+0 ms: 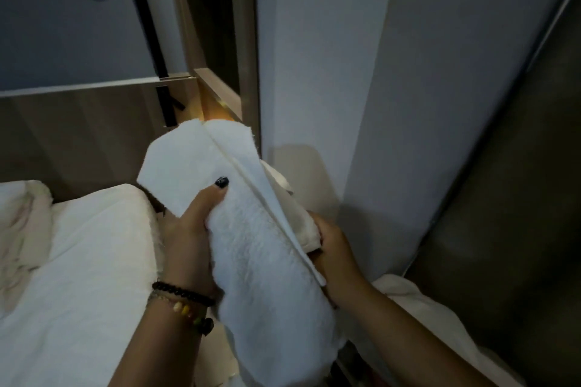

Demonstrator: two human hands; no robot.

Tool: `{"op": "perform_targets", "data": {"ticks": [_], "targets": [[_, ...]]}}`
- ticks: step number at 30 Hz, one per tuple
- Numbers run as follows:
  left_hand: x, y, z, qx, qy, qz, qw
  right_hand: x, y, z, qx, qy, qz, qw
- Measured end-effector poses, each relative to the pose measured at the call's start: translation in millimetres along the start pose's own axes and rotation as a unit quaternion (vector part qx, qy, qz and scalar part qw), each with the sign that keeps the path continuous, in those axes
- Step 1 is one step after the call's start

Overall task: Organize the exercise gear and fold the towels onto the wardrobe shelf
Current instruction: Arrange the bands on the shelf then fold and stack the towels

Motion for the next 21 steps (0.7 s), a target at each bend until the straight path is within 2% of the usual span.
{"op": "perform_targets", "data": {"ticks": [3, 9, 13, 16, 21], "targets": [[-18.6, -33.5, 3.3, -0.015, -0.015, 0.057, 0.998, -14.1, 21.2, -0.8, 0.023, -0.010, 0.032, 0.999], [-58.8, -86.6, -19.8, -0.102, -0.074, 0.126, 0.984, -66.7, 62.2, 5.2, -0.111, 0.082, 0.101, 0.985], [-83.9, -110.7, -35.3, -0.129, -0.110, 0.165, 0.972, -94.8, 95.7, -2.2, -0.081, 0.090, 0.058, 0.991], [-107.0, -122.4, -38.9, -0.103, -0.109, 0.178, 0.973, -115.0, 107.5, -3.5, -0.066, 0.053, 0.035, 0.996], [-159.4, -127.5, -44.2, -0.100, -0.099, 0.188, 0.972, -159.9, 145.2, 6.7, -0.026, 0.042, -0.007, 0.999]]}}
Point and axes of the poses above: each hand's wrist, its own x-axis away from the middle knuckle, its own y-axis out of the palm, z = x × y, the point moved 8 cm from there along -x, towards the middle knuckle, and after that the axes turned 6 degrees about x, right-handed, at the moved point
